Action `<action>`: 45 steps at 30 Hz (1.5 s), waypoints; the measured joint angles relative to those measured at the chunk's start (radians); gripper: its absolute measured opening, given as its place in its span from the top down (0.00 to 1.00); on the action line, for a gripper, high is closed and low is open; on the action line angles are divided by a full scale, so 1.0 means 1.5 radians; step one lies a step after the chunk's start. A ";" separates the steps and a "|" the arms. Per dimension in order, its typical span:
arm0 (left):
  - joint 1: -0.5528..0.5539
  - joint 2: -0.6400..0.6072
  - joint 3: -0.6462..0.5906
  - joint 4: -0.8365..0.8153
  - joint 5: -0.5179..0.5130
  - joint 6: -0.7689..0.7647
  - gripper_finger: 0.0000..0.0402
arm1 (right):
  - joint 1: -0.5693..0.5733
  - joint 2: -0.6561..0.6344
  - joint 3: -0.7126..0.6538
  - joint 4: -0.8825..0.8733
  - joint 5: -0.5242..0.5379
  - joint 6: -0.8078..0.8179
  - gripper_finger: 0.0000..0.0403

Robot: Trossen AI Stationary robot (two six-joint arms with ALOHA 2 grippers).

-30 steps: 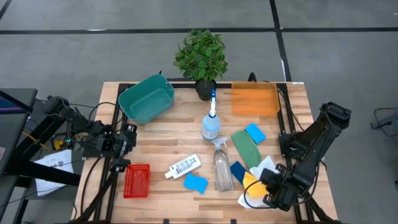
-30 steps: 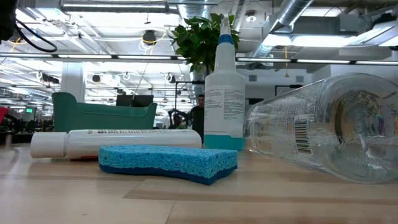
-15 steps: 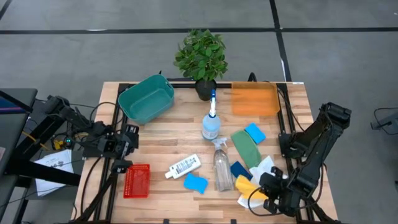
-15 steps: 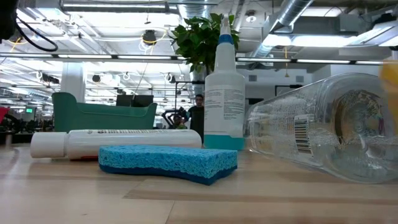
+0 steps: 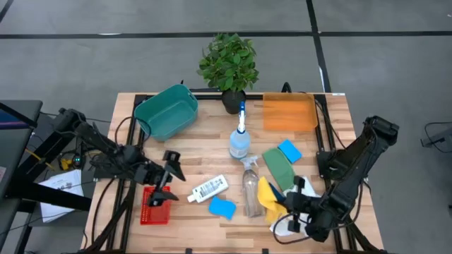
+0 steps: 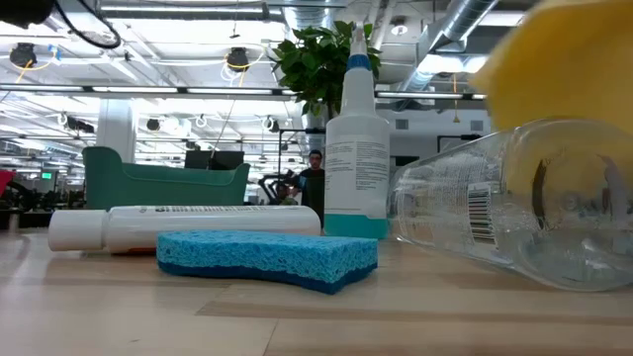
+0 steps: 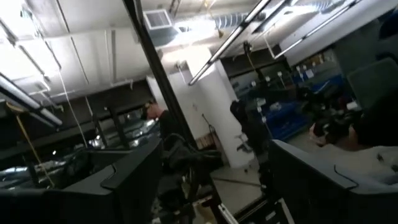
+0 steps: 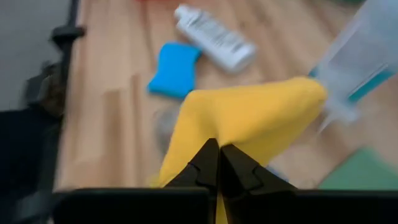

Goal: Pick & Place Kitchen Items
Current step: Put the yellow towel into the green bin

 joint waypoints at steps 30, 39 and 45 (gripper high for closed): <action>0.068 0.345 0.257 -0.055 -0.134 -0.039 0.29 | -0.193 0.000 0.000 0.533 -0.043 -0.597 1.00; 0.099 0.404 0.304 -0.106 -0.131 -0.115 0.29 | -0.214 0.002 0.000 0.581 -0.042 -0.621 1.00; 0.106 0.404 0.313 -0.133 -0.132 -0.128 0.29 | -0.204 -0.004 0.000 0.622 -0.034 -0.656 1.00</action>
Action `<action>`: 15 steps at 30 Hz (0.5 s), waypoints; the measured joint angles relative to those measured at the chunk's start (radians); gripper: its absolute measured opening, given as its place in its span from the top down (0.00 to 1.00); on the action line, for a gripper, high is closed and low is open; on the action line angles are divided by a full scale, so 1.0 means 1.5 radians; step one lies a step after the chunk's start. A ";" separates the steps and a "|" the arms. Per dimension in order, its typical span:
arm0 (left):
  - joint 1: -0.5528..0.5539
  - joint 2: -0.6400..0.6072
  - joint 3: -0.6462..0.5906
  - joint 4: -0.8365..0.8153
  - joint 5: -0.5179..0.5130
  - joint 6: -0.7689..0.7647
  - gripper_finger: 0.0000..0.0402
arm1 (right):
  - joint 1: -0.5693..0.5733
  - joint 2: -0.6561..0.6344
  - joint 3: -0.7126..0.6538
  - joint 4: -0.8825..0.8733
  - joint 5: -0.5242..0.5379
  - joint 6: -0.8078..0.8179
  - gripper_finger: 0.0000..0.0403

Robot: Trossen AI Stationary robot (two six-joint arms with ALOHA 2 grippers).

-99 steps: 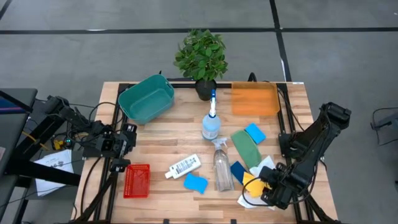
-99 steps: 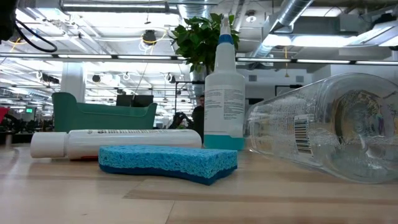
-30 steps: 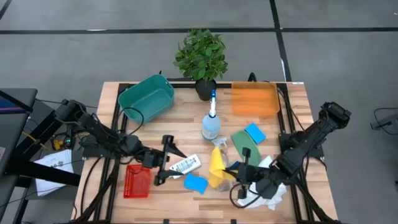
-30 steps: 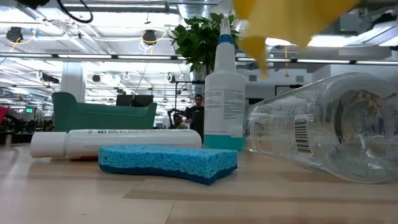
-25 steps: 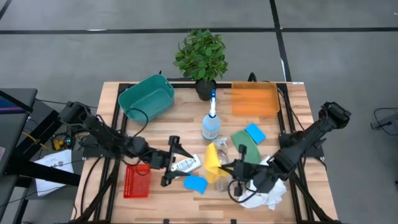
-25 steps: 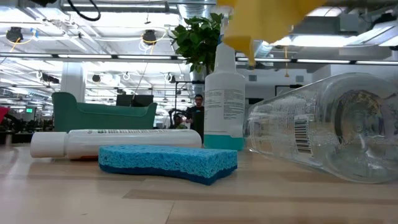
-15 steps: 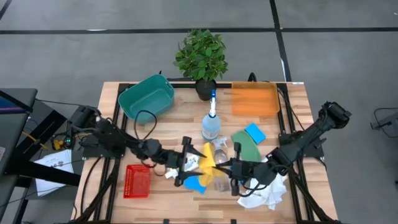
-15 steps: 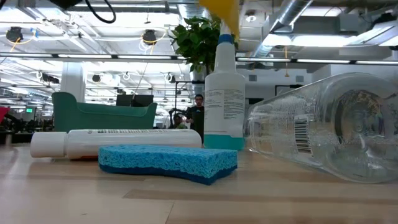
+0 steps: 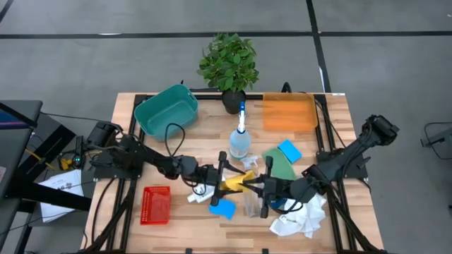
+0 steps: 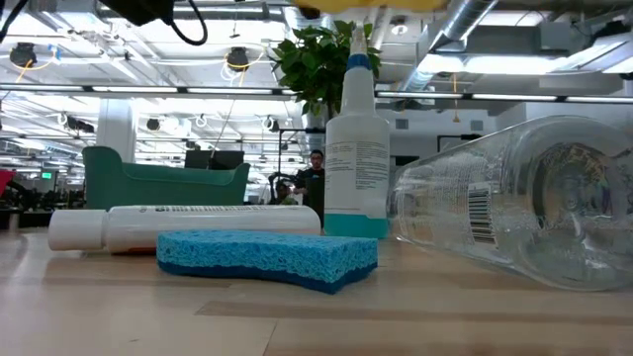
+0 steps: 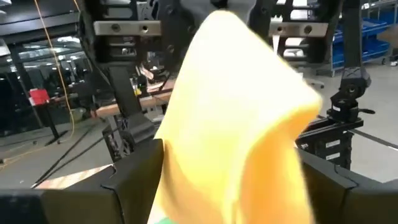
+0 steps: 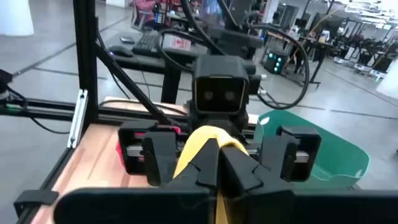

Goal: Pick & Place Kitchen Items
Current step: Put the yellow towel into the green bin

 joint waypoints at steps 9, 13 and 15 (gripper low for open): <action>-0.002 -0.045 0.000 -0.059 -0.002 0.003 0.32 | 0.029 0.001 0.000 -0.003 0.082 -0.018 1.00; -0.001 -0.052 0.000 -0.066 -0.002 -0.015 0.41 | 0.032 0.001 0.000 -0.002 0.085 -0.019 1.00; -0.001 -0.052 0.000 -0.067 -0.002 -0.017 0.46 | 0.030 0.001 0.000 -0.002 0.085 -0.019 1.00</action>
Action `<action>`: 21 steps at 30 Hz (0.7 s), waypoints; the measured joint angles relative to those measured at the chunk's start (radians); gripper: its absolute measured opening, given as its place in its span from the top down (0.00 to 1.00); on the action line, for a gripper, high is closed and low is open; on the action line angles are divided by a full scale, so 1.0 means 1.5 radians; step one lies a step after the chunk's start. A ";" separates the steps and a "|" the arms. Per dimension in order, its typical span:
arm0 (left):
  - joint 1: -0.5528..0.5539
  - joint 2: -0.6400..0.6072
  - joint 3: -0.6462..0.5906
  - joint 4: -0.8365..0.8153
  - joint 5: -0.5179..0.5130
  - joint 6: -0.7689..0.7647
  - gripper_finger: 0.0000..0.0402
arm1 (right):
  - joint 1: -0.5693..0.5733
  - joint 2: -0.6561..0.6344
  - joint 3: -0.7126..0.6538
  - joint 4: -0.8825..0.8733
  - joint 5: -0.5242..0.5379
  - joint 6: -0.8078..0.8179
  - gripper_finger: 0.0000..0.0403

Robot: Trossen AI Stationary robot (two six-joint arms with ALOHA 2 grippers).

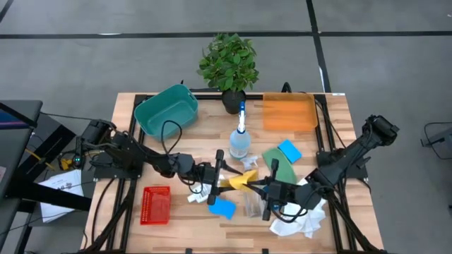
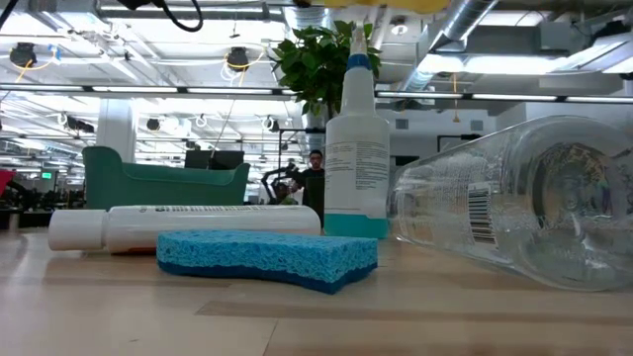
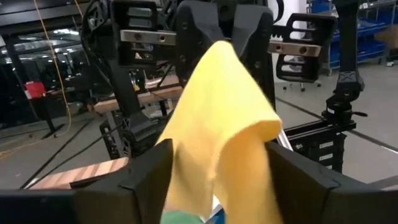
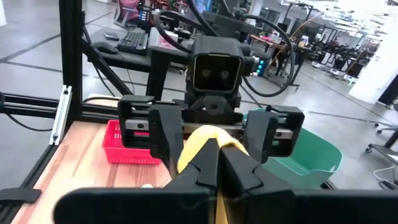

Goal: Pick & Place Kitchen Items
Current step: Put the yellow towel into the green bin

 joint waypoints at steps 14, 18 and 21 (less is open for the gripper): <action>0.008 0.000 -0.001 -0.019 0.005 -0.001 0.97 | -0.012 0.000 0.000 -0.002 -0.002 0.002 1.00; 0.008 0.000 -0.001 -0.028 0.005 -0.001 0.99 | -0.010 0.000 0.000 -0.018 -0.002 0.002 0.97; 0.008 0.000 -0.001 -0.031 0.005 0.002 0.99 | -0.007 0.000 0.000 -0.026 -0.003 0.002 0.93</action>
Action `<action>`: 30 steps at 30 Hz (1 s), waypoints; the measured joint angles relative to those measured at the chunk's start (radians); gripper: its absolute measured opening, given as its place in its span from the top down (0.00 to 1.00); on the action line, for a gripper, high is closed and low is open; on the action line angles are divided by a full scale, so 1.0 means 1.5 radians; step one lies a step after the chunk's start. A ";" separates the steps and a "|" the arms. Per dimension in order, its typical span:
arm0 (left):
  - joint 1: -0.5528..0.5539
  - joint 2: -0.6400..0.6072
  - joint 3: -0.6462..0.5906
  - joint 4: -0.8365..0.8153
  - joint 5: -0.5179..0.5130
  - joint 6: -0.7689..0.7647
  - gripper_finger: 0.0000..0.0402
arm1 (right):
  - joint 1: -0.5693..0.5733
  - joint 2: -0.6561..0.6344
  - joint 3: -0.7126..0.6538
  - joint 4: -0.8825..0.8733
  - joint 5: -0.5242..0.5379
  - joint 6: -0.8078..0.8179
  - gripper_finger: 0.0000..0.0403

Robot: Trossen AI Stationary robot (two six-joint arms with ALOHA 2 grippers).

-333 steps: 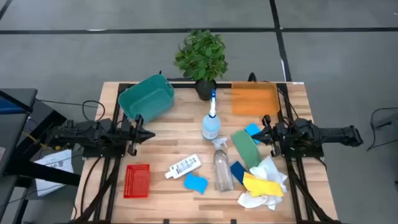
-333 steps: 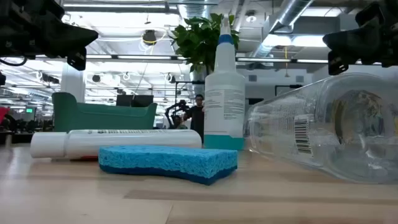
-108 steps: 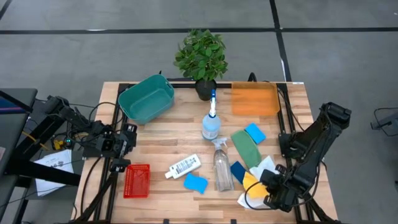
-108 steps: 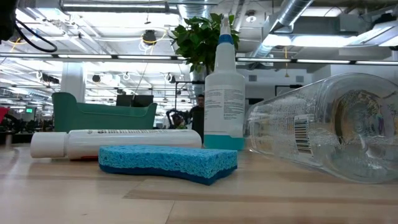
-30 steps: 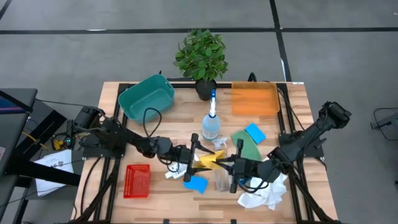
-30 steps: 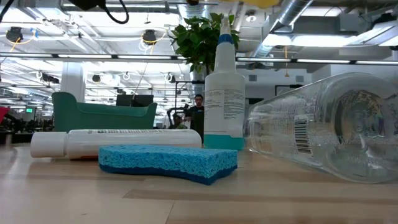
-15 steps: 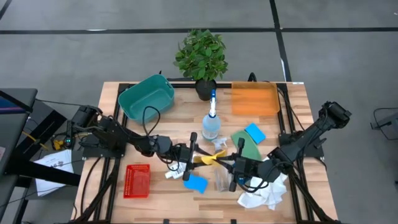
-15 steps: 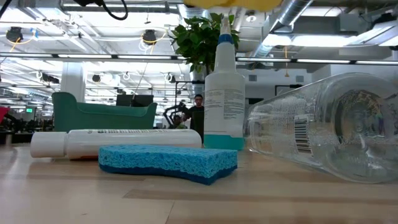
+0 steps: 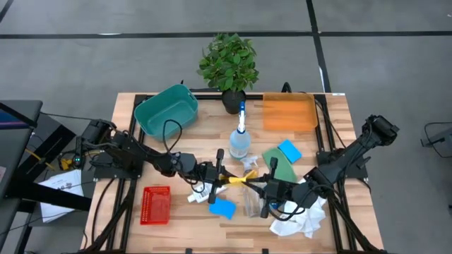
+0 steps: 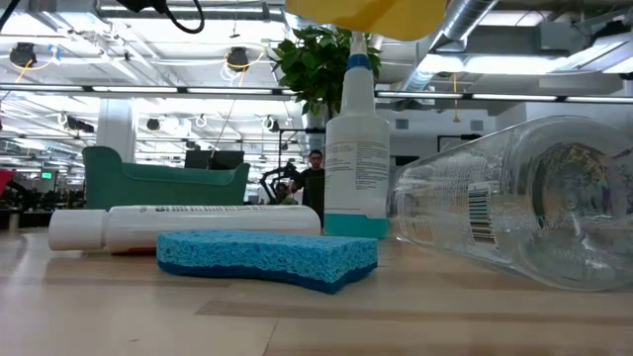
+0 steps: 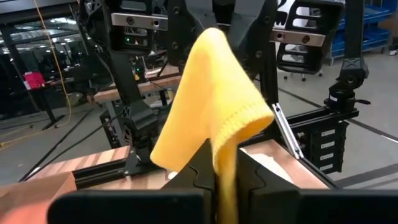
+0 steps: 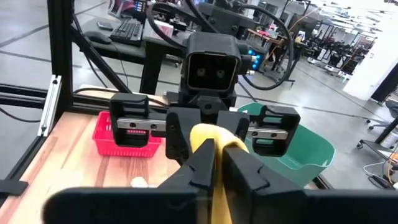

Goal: Pick & Place Kitchen Items
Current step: Put the yellow towel into the green bin

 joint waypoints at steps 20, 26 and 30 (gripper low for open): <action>-0.001 -0.080 0.000 -0.178 -0.001 0.009 1.00 | 0.128 -0.052 0.000 -0.011 0.194 -0.024 0.38; -0.014 -0.178 -0.012 -0.345 -0.001 0.005 0.99 | 0.187 -0.061 0.000 -0.023 0.284 -0.032 0.38; -0.022 -0.231 -0.039 -0.438 -0.001 0.005 1.00 | 0.217 -0.062 0.000 -0.022 0.333 -0.036 0.38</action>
